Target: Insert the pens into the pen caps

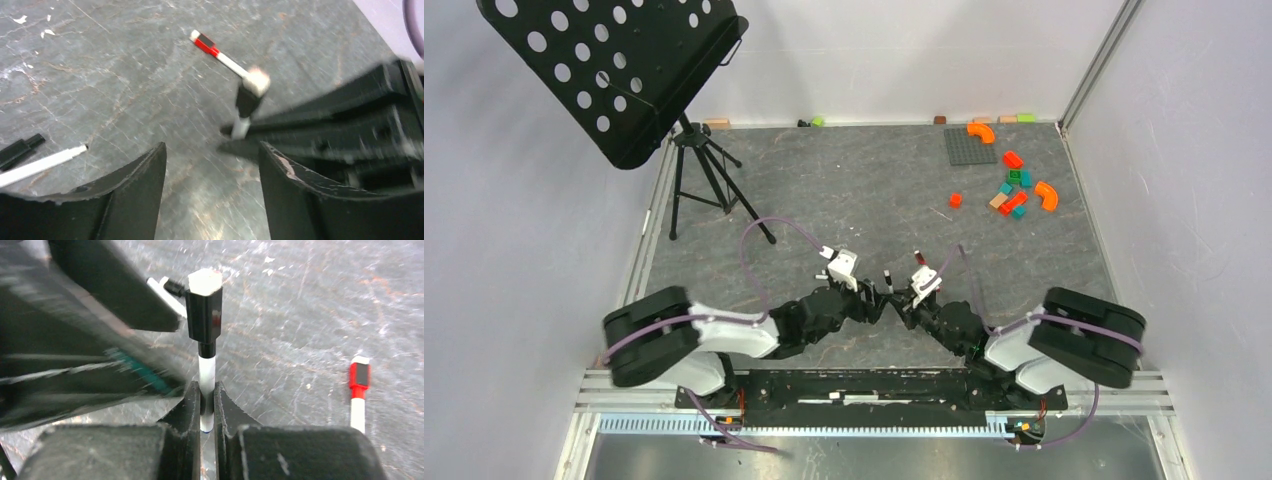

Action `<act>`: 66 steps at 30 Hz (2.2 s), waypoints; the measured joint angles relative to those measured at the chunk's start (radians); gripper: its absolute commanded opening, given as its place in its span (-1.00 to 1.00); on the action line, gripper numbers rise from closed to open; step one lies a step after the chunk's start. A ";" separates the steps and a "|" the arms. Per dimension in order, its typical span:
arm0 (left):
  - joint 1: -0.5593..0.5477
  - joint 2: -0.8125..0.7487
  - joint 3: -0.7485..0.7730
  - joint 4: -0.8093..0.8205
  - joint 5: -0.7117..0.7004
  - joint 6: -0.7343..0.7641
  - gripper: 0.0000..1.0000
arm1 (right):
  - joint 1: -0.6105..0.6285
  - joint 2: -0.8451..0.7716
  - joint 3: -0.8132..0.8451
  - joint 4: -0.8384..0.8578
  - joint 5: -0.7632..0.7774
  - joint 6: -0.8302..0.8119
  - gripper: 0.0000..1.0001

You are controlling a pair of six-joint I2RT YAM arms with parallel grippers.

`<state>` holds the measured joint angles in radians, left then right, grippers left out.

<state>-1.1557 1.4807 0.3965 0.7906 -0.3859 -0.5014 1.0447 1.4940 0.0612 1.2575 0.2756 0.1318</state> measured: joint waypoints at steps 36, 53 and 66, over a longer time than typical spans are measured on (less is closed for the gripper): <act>-0.047 -0.652 0.024 -1.110 -0.189 -0.124 0.81 | -0.140 -0.211 0.539 -1.207 0.285 0.114 0.39; -0.047 -0.691 0.169 -1.370 -0.274 -0.211 0.79 | -0.140 -0.576 0.487 -1.206 -0.028 -0.078 0.41; -0.047 -0.792 0.269 -1.588 -0.319 -0.249 0.67 | -0.142 -0.232 0.589 -1.162 -0.417 -0.197 0.35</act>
<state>-1.2026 0.6888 0.6651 -0.7979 -0.7048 -0.7502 0.9031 1.2617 0.6506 0.0952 -0.1410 -0.0650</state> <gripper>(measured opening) 0.839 0.680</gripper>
